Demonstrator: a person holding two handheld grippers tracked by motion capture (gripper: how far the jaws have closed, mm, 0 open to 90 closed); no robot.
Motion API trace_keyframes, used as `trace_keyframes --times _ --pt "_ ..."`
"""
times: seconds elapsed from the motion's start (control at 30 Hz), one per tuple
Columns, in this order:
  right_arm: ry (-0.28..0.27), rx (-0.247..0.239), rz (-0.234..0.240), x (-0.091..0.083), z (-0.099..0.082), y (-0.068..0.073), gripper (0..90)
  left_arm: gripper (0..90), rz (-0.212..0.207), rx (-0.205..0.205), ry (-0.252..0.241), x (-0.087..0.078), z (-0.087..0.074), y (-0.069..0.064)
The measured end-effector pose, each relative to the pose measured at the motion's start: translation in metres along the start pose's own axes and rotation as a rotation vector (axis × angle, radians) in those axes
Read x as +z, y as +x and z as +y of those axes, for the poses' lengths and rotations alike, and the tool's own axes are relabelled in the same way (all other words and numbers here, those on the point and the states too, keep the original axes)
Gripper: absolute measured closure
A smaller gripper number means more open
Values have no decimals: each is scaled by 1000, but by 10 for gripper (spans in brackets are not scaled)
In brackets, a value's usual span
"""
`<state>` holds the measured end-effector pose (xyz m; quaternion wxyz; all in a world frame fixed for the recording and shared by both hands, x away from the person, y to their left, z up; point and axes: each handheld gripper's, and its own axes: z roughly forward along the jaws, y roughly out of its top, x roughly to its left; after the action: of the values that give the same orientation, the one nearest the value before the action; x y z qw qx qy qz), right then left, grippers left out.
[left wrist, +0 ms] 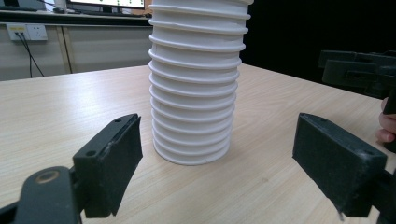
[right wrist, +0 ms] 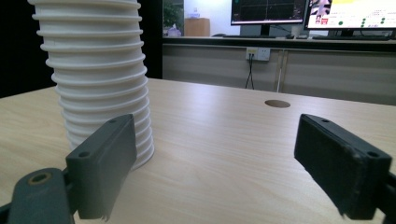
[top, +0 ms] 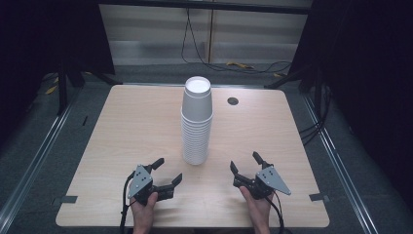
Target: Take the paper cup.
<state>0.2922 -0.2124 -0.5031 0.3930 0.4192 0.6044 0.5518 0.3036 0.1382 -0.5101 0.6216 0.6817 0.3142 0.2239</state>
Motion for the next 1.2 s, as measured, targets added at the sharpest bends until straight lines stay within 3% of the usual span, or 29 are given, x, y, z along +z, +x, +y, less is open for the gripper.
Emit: trace_keyframes --times 0.13,0.2,0.33,0.63,0.87,0.97,1.2 --pt "23 -15 0 2 1 1 131 157 -4 -7 0 0 0 1" --pt "26 -18 40 3 1 2 132 157 -10 -1 0 0 0 1" --pt "31 -30 69 3 6 3 134 157 -5 3 0 0 0 0" --pt "72 17 165 4 16 1 138 157 -14 -3 -5 0 0 1" --pt "62 17 171 4 26 0 136 157 -28 24 -2 -1 0 -1" --pt "61 26 188 5 30 -1 135 156 -26 -1 -7 0 0 0" --pt "56 25 229 8 40 -1 147 157 -27 -2 -5 -1 0 0"
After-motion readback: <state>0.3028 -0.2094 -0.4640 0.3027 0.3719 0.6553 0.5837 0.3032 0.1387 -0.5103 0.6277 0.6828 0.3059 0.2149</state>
